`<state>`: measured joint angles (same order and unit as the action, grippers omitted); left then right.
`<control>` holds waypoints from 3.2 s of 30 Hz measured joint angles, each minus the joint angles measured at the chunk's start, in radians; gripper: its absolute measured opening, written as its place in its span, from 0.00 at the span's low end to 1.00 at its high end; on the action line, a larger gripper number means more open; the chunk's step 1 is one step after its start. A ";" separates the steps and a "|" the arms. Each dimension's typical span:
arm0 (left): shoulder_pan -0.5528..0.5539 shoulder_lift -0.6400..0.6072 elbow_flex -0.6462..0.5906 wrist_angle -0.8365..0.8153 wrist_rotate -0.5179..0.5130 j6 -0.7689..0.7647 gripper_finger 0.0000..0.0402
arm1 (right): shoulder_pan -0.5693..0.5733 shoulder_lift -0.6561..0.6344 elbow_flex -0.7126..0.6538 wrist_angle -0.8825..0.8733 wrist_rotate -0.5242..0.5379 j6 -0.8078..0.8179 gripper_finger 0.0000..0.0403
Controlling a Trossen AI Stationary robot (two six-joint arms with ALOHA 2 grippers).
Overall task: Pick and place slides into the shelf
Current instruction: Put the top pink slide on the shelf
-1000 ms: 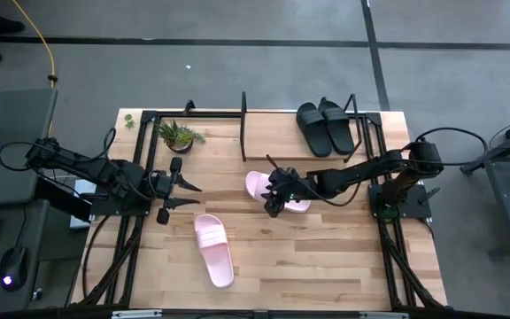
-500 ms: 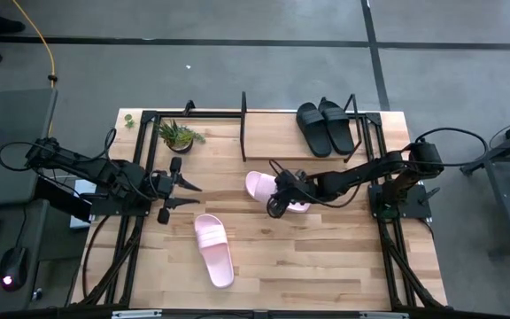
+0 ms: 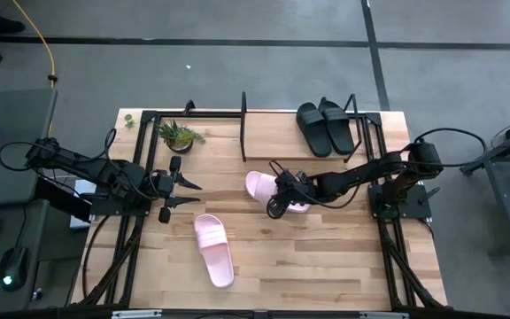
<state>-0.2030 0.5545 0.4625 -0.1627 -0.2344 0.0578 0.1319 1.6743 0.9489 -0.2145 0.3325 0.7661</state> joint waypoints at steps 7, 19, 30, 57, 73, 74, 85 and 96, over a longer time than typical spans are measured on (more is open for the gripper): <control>0.000 0.000 0.000 0.000 -0.002 0.000 0.32 | -0.006 0.072 0.001 0.096 -0.056 -0.012 0.38; 0.000 0.000 0.000 -0.001 -0.003 0.000 0.32 | -0.050 0.171 0.002 0.265 -0.149 -0.062 0.38; 0.000 0.000 0.000 -0.002 -0.005 0.000 0.32 | -0.061 0.188 0.002 0.287 -0.135 -0.093 0.30; 0.000 0.000 0.000 -0.016 -0.004 -0.002 0.32 | -0.050 0.135 0.000 0.284 -0.297 -0.192 0.01; 0.000 0.044 0.000 -0.061 0.003 0.148 0.32 | 0.027 0.025 0.000 0.334 -0.345 -0.279 0.00; 0.000 0.061 0.000 -0.062 0.004 0.169 0.32 | 0.030 0.023 0.000 0.349 -0.362 -0.281 0.00; 0.000 0.290 0.000 -0.021 0.006 0.340 0.32 | 0.059 0.023 0.002 0.469 -0.565 -0.341 0.00; 0.000 0.367 0.000 0.105 0.111 0.454 0.32 | 0.096 0.023 0.002 0.645 -0.741 -0.425 0.00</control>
<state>-0.2031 0.9218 0.4622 -0.0575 -0.1238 0.5113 0.2274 1.6978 0.9505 0.4300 -0.4082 0.3415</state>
